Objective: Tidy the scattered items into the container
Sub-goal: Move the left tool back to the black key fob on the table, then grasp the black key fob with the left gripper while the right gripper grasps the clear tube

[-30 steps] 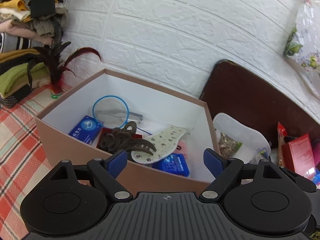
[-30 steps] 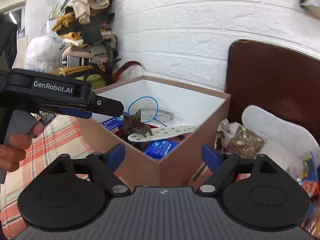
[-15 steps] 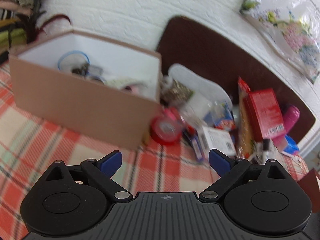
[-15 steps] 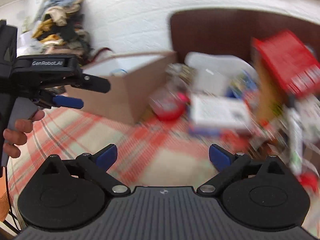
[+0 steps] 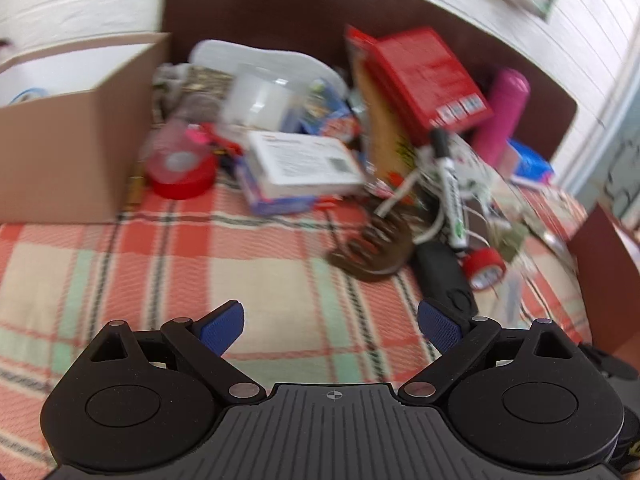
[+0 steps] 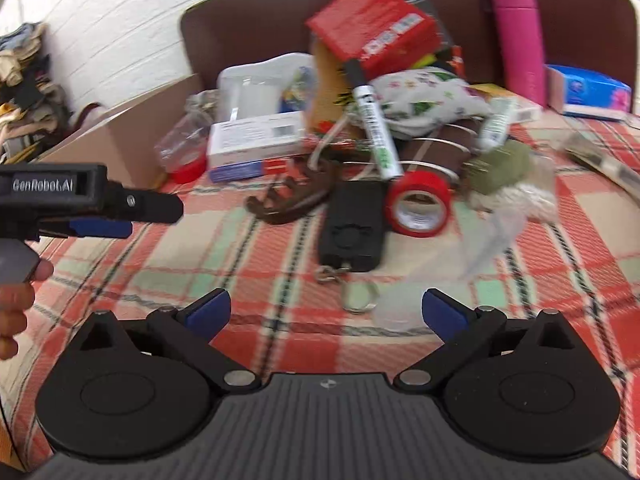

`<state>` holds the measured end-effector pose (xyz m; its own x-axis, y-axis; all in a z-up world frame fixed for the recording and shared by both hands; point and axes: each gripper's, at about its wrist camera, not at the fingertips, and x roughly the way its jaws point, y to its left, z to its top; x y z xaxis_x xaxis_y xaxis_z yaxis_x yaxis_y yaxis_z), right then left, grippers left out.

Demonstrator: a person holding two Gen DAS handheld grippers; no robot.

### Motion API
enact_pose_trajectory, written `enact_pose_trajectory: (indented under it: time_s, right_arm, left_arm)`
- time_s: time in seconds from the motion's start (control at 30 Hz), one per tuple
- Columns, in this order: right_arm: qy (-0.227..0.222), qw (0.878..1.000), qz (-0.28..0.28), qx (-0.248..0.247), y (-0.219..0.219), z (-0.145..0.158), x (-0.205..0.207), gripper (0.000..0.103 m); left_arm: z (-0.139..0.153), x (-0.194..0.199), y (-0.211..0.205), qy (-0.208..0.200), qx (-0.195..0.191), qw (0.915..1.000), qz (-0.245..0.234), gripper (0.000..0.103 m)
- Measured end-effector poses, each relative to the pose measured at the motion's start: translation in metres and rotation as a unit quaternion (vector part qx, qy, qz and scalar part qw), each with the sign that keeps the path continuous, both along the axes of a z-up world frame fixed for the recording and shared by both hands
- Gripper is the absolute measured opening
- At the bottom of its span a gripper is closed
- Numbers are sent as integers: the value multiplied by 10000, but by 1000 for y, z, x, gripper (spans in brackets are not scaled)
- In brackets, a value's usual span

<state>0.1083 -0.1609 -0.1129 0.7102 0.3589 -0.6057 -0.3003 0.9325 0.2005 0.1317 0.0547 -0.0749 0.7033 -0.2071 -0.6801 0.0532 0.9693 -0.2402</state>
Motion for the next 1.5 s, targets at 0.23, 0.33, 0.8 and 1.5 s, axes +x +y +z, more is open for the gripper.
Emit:
enact_pose_trajectory:
  time_s: [0.23, 0.33, 0.8, 1.5]
  right_arm:
    - [-213, 9994, -228, -125, -20, -5, 4, 102]
    - [-245, 9987, -417, -135, -27, -7, 7, 102]
    - [25, 9944, -1050, -150, -40, -14, 37, 98]
    - [44, 9893, -1087, -972, -55, -16, 25, 86]
  left_arm:
    - [-6, 26, -25, -9, 226, 9993, -290, 95]
    - [-6, 35, -33, 56, 168, 9986, -491, 91]
    - [-16, 61, -78, 336, -13, 9924, -1182, 85]
    - [-34, 76, -98, 483, 79, 9917, -1188, 56]
